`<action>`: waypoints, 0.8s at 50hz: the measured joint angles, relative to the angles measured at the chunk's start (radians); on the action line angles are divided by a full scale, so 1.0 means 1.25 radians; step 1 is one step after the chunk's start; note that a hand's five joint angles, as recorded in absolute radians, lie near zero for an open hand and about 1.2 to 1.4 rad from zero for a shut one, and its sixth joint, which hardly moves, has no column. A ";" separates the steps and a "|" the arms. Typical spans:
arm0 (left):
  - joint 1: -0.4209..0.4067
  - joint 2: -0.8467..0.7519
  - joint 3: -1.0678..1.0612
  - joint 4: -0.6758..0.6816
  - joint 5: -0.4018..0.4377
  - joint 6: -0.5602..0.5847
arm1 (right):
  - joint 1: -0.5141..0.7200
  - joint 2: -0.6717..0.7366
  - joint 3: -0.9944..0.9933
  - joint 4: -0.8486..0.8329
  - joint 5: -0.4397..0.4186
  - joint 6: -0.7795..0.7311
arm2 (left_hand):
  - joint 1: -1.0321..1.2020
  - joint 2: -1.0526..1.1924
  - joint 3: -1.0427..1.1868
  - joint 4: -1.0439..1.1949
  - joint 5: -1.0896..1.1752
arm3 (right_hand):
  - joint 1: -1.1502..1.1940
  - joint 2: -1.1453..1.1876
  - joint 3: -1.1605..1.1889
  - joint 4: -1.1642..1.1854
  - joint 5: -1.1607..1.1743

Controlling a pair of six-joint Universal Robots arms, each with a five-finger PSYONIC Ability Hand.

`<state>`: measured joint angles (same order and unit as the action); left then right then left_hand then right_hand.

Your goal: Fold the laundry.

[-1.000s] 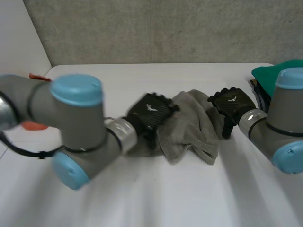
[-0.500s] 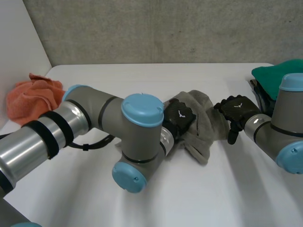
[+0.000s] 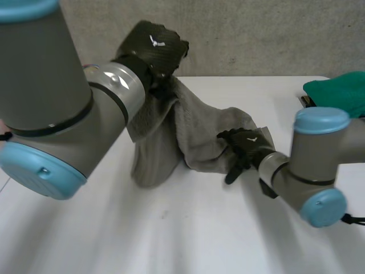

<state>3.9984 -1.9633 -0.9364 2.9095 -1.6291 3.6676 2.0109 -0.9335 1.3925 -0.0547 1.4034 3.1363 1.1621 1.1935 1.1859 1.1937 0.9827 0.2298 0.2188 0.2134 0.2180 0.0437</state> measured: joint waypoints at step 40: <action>0.238 -0.034 -0.093 -0.077 0.044 -0.102 | 0.025 -0.146 -0.163 0.032 0.139 -0.342 | 0.000 0.001 0.002 0.000 0.000 | 0.740 0.770 0.775 0.782 0.773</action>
<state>4.2960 -2.0060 -1.0531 2.8126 -1.5745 3.5401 2.0421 -1.1164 1.1892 -0.0142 1.5766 2.7087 1.1621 1.1948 1.1884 1.1938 0.9827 1.1545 1.1812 1.1824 1.1952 1.0094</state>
